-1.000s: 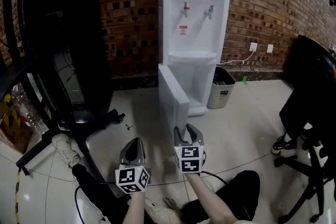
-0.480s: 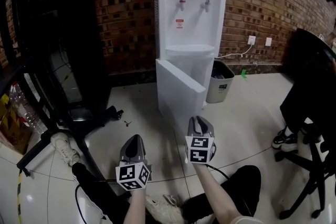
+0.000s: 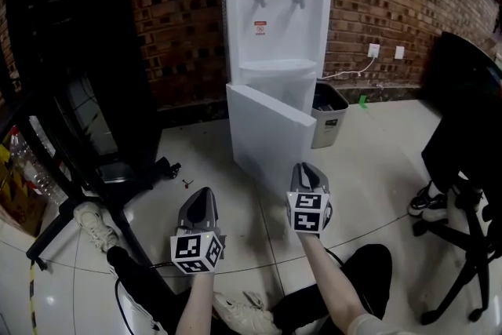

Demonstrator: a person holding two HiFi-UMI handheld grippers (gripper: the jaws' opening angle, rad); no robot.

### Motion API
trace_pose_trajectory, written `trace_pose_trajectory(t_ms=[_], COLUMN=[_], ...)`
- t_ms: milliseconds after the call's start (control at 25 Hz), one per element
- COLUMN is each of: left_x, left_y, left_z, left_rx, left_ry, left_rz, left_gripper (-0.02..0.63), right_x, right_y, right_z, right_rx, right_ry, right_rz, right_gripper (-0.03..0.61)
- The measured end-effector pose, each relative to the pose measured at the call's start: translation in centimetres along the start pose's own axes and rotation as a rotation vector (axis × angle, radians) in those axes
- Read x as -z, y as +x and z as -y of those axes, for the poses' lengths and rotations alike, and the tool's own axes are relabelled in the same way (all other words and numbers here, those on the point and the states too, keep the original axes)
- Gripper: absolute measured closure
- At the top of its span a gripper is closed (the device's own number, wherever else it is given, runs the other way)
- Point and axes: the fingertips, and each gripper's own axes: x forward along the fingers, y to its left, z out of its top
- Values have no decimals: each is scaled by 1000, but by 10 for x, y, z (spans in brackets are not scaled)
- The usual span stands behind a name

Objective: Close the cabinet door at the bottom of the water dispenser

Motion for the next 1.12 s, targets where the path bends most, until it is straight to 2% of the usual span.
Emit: trace_pose_trajectory(t_ms=[160, 280, 440, 600, 760, 1120], left_x=[-7, 3, 19, 19, 23, 43], left_y=[16, 28, 41, 52, 52, 59], left_z=[1, 2, 8, 15, 2, -3], left_rx=[15, 15, 28, 48, 16, 6], left_ry=[37, 61, 51, 63, 51, 38], left_rz=[8, -17, -43, -38, -47, -67], left_gripper=[600, 600, 600, 600, 600, 598], right_x=[1, 1, 3, 2, 3, 3], right_y=[14, 26, 40, 54, 74, 120], right_z=[22, 36, 50, 68, 79, 107], right_rx=[25, 29, 25, 37, 32, 37], right_ry=[5, -5, -15, -28, 3, -74], right_rz=[-1, -6, -10, -2, -16, -72], right_gripper=[535, 537, 540, 543, 545, 552])
